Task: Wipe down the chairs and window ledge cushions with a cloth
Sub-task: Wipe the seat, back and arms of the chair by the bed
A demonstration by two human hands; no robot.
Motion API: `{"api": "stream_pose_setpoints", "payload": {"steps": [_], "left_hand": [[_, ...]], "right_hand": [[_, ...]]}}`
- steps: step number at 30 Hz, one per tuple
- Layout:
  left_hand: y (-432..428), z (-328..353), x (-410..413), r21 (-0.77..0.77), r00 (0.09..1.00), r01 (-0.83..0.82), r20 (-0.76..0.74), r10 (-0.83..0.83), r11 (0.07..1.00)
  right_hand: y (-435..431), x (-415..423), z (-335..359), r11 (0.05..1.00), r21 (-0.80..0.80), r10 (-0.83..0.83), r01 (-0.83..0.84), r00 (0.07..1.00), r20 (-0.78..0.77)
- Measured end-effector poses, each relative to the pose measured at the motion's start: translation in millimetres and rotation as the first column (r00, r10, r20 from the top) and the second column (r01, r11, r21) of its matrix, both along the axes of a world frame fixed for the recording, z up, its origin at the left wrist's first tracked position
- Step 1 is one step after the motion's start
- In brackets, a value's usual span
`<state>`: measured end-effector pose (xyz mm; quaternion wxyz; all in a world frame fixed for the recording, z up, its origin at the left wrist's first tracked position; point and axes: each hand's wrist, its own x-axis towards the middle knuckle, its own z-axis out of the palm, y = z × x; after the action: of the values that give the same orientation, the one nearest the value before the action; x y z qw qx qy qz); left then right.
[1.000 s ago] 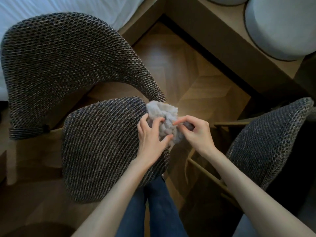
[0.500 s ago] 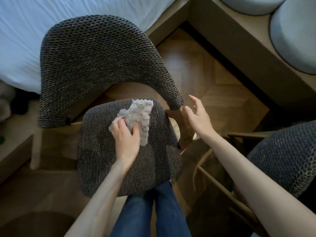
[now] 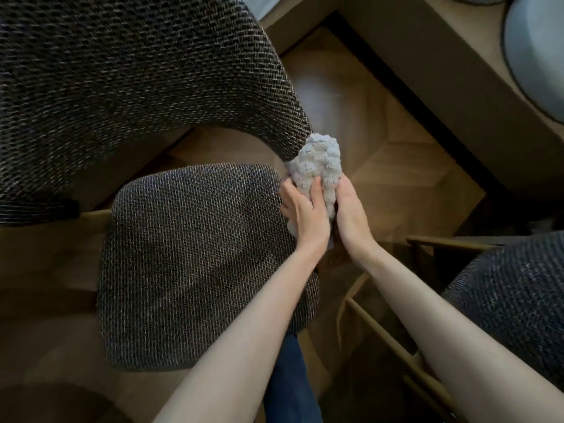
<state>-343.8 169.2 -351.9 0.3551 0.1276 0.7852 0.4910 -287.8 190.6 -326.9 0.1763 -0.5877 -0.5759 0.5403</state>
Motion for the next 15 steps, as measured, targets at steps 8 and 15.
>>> {"api": "stream_pose_setpoints", "payload": {"steps": [8,15], "left_hand": [[1.3,-54.9,0.0,-0.128,0.997,0.015,0.077,-0.006,0.992],[19.3,-84.7,-20.4,-0.223,0.934,0.005,0.349,0.075,0.975]], "right_hand": [[0.1,-1.8,-8.6,0.999,0.049,0.015,-0.020,0.993,0.114],[0.2,-0.5,-12.4,0.996,0.076,0.044,-0.053,0.993,0.108]]}}
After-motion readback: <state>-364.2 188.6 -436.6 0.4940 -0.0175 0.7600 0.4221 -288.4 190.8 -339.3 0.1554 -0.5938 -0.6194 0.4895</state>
